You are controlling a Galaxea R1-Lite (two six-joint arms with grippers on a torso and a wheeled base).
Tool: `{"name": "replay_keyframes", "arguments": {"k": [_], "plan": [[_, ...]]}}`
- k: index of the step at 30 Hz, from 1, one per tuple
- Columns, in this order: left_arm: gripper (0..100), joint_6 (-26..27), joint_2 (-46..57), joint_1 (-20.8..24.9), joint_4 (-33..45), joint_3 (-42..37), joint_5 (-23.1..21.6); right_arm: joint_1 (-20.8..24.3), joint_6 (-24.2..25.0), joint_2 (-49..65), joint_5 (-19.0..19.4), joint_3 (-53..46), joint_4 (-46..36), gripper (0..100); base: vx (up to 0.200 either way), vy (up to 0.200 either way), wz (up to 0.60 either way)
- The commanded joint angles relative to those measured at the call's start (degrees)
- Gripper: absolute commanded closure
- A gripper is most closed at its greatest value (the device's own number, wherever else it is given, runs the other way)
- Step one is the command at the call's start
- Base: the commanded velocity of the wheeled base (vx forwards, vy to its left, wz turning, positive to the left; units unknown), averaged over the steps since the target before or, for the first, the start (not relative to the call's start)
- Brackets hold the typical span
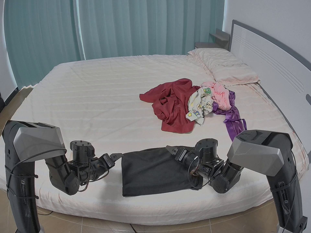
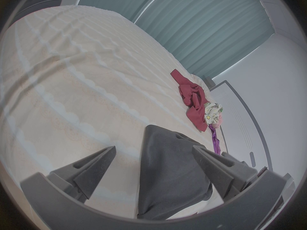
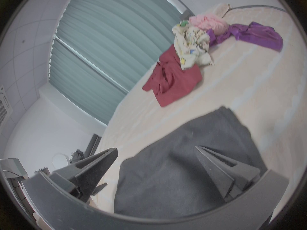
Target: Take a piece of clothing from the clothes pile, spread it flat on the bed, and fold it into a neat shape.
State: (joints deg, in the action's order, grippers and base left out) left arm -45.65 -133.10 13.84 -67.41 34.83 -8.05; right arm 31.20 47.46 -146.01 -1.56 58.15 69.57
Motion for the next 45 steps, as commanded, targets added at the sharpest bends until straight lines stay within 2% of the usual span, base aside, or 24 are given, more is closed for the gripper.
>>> {"name": "replay_keyframes", "arguments": {"k": [1,5,8,10,11,12,14,20,25,30,34,36,37,38,40,41,45], "plan": [[0,0.04,-0.32,0.05,-0.26,-0.20,0.05,-1.40,-0.08,-0.24,-0.90,-2.25,5.40,0,0.000,0.000,0.00],[0,0.30,1.17,0.58,-0.61,-1.25,0.75,-1.58,-0.88,3.98,-1.34,-6.47,14.89,0,0.000,0.000,0.00],[0,1.01,4.95,3.13,-1.14,-1.69,7.78,-3.25,-3.51,8.99,-1.25,-10.34,18.93,0,0.000,0.000,0.00],[0,1.62,6.89,3.48,-1.14,-1.25,9.63,-4.13,-5.09,11.36,-1.08,-11.30,18.76,0,0.000,0.000,0.00],[0,1.62,6.89,3.48,-1.14,-1.25,9.63,-4.13,-5.09,11.36,-1.08,-11.30,18.76,0,0.000,0.000,0.00],[0,2.41,11.10,3.48,-0.26,-0.20,9.80,-5.80,-7.82,14.52,-0.99,-12.01,18.06,0,0.000,0.000,0.00],[0,3.03,13.92,3.48,1.23,0.77,9.89,-6.94,-9.84,17.16,-1.16,-14.38,17.35,0,0.000,0.000,0.00],[0,6.98,25.96,1.54,7.03,0.24,10.42,-10.81,-10.37,26.21,-1.16,-22.73,17.88,0,0.000,0.000,0.00],[0,7.33,40.46,0.05,17.84,-2.31,10.42,-12.04,-10.54,38.60,-1.25,-32.40,17.88,0,0.000,0.000,0.00],[0,7.33,54.70,-1.97,25.93,-5.12,10.42,-12.04,-13.88,52.93,-1.25,-42.50,17.79,0,0.000,0.000,0.00],[0,7.95,64.72,-3.47,27.07,-10.66,11.12,-12.12,-15.91,62.33,-1.25,-49.27,17.00,0,0.000,0.000,0.00],[0,10.41,71.66,-3.64,27.95,-14.79,11.74,-12.12,-18.54,66.91,-1.25,-54.02,16.82,0,0.000,0.000,0.00],[0,10.67,72.01,-3.64,28.04,-15.14,11.74,-12.12,-18.72,67.08,-1.25,-54.28,16.82,0,0.000,0.000,0.00],[0,13.75,77.64,-3.64,29.45,-18.31,12.88,-12.56,-22.06,70.51,-1.16,-58.15,16.82,0,0.000,0.000,0.00],[0,14.36,78.96,-3.64,29.80,-19.01,13.23,-12.65,-22.67,71.48,-1.34,-58.15,16.39,0,0.000,0.000,0.00],[0,16.83,84.84,-3.55,32.61,-21.82,15.25,-13.79,-23.82,77.28,-2.92,-58.15,13.57,0,0.000,0.000,0.00],[0,17.70,93.37,-3.55,39.20,-24.02,19.03,-14.58,-24.17,88.00,-5.56,-58.15,0.92,0,0.000,0.000,0.00]]}}
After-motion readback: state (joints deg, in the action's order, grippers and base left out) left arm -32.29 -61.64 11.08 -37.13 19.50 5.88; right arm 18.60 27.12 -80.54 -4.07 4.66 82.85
